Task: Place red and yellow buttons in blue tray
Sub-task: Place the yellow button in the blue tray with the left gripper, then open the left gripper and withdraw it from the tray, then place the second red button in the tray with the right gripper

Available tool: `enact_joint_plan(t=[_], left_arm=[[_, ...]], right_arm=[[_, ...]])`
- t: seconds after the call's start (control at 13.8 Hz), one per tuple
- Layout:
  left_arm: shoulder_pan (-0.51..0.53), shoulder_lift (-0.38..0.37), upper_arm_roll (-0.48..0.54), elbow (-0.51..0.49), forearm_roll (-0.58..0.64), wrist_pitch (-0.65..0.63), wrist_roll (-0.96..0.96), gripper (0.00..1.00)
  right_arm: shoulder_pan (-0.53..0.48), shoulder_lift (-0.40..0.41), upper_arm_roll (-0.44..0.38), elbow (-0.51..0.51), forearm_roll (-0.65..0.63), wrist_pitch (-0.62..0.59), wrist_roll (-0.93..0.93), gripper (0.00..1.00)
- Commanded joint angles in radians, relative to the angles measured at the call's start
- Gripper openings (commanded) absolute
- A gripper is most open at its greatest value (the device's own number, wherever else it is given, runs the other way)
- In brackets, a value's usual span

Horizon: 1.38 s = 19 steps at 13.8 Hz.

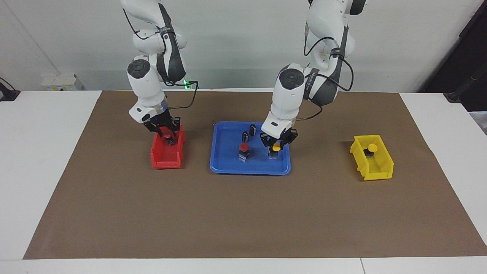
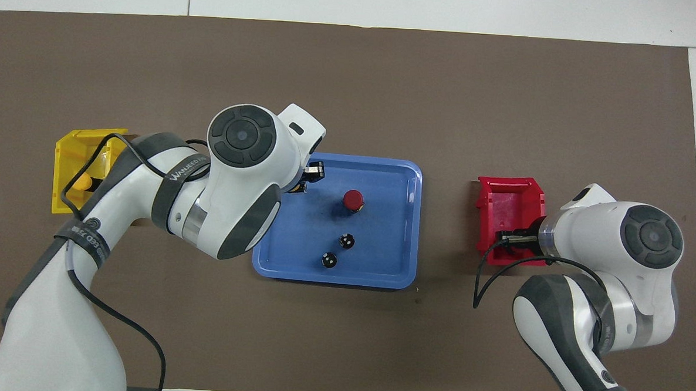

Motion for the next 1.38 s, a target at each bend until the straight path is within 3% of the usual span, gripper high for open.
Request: enact_joint_plan(t=[0.0,0.07,0.15,0.22,0.29,0.44,0.58,0.65,0.87,1.09,1.31], left_arm=[[-0.044,0.023,0.022,-0.025,-0.021,0.056,-0.041,0.01],[-0.044,0.027,0.022,-0.025,-0.021,0.054,-0.041,0.05],[-0.044,0.027,0.022,-0.025,-0.021,0.044,-0.041,0.23],[-0.044,0.026,0.022,-0.023,-0.021,0.036,-0.043,0.69],[-0.047,0.026,0.022,-0.022,-0.021,0.028,-0.043,0.89],[-0.044,0.004,0.022,0.004,-0.021,-0.049,-0.037,0.97],[-0.001,-0.064,0.036,0.023,-0.021,-0.177,-0.014,1.0],[0.069,-0.104,0.036,0.021,-0.021,-0.218,0.049,1.0],[0.158,-0.14,0.052,0.017,-0.006,-0.257,0.156,1.0],[0.311,-0.145,0.062,0.014,0.025,-0.257,0.401,1.0],[0.448,-0.145,0.062,-0.011,0.025,-0.227,0.581,0.99]], right_arm=[[-0.008,-0.032,0.002,-0.04,0.023,0.016,-0.038,0.57],[-0.008,-0.037,0.004,-0.044,0.023,0.016,-0.039,0.56],[-0.008,-0.037,0.002,-0.047,0.023,0.016,-0.052,0.55],[-0.008,-0.038,0.002,-0.048,0.023,0.016,-0.053,0.52],[-0.008,-0.038,0.002,-0.05,0.023,0.016,-0.053,0.47],[-0.008,-0.038,0.002,-0.048,0.023,0.016,-0.052,0.34],[-0.006,-0.032,0.002,-0.036,0.021,0.013,-0.052,0.32],[-0.006,-0.026,0.002,-0.006,0.021,-0.006,-0.052,0.32],[0.01,0.03,0.005,0.18,0.021,-0.182,-0.044,0.32],[0.072,0.132,0.008,0.454,0.023,-0.374,0.021,0.32],[0.159,0.175,0.01,0.533,0.048,-0.331,0.184,0.32]])
